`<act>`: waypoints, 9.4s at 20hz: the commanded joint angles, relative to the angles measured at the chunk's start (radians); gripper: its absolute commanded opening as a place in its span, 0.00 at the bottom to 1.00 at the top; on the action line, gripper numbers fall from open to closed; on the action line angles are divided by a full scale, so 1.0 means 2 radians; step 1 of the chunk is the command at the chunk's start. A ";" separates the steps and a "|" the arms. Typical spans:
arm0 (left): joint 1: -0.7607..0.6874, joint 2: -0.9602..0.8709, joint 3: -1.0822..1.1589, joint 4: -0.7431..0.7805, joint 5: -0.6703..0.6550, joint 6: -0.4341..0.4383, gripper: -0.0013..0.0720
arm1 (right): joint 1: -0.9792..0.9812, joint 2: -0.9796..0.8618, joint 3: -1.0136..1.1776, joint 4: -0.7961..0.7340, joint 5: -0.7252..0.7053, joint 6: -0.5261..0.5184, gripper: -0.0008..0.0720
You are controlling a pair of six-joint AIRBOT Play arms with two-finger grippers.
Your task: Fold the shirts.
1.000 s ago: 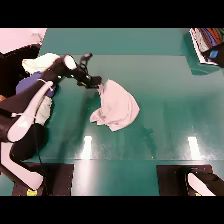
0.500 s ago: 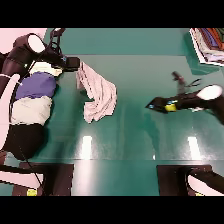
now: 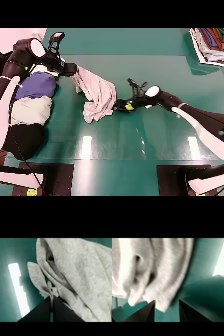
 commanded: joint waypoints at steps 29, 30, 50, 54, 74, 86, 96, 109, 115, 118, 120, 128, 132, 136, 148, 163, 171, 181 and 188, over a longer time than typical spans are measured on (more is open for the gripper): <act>0.000 0.445 0.080 0.016 0.175 0.000 0.05 | -0.177 0.386 0.381 -0.451 0.183 0.068 0.03; 0.000 0.444 0.081 0.017 0.175 0.000 0.05 | -0.177 0.381 0.393 -0.458 0.188 0.070 0.03; 0.000 -0.080 0.081 0.057 0.027 -0.006 0.72 | -0.177 -0.079 0.434 -0.451 0.328 0.086 0.21; 0.021 -0.074 0.105 0.057 -0.059 -0.019 0.91 | -0.199 -0.060 0.433 -0.376 0.336 0.076 0.50; 0.006 0.300 -0.562 -0.256 0.115 -0.015 0.91 | -0.279 0.241 0.066 -0.203 0.250 0.041 0.50; -0.096 0.299 -0.580 -0.258 0.226 -0.059 0.60 | -0.279 0.240 0.065 -0.165 0.241 0.041 0.50; -0.003 0.303 -0.513 -0.165 0.141 -0.063 0.05 | -0.331 0.268 0.009 -0.193 0.285 0.042 0.50; 0.046 0.302 -0.441 -0.126 0.100 -0.017 0.05 | -0.338 0.342 -0.353 -0.156 0.197 0.065 0.69; 0.046 0.302 -0.441 -0.119 0.086 0.004 0.05 | -0.212 0.261 -0.298 -0.158 0.138 0.062 0.23; 0.046 0.302 -0.406 -0.106 0.050 0.006 0.05 | -0.207 0.268 -0.249 -0.172 0.139 0.056 0.03; 0.046 0.303 -0.345 -0.088 0.009 0.013 0.05 | -0.224 0.304 -0.201 -0.201 0.155 0.056 0.03; 0.046 0.303 0.098 -0.061 -0.122 0.023 0.05 | -0.407 0.487 0.086 -0.235 0.198 0.054 0.03; 0.046 0.307 0.285 -0.069 -0.135 -0.002 0.05 | -0.495 0.522 0.205 -0.234 0.228 0.034 0.03; 0.046 0.355 0.294 -0.072 -0.101 -0.025 0.05 | -0.541 0.521 0.290 -0.235 0.264 0.033 0.03; 0.046 0.258 0.009 -0.071 -0.101 -0.017 0.05 | -0.453 0.317 0.276 -0.226 0.411 0.082 0.03; 0.047 -0.012 -0.012 -0.076 0.141 0.015 0.05 | -0.336 0.010 0.284 -0.336 0.204 0.079 0.03; 0.047 -0.012 -0.101 -0.070 0.048 0.036 0.05 | -0.336 0.059 0.146 -0.352 0.208 0.068 0.03; 0.047 0.028 -0.133 -0.032 -0.007 0.009 0.70 | -0.351 0.128 0.066 -0.323 0.225 0.067 0.46; 0.047 0.223 -0.389 -0.074 -0.033 -0.018 0.70 | -0.372 0.286 -0.046 -0.321 0.242 0.058 0.46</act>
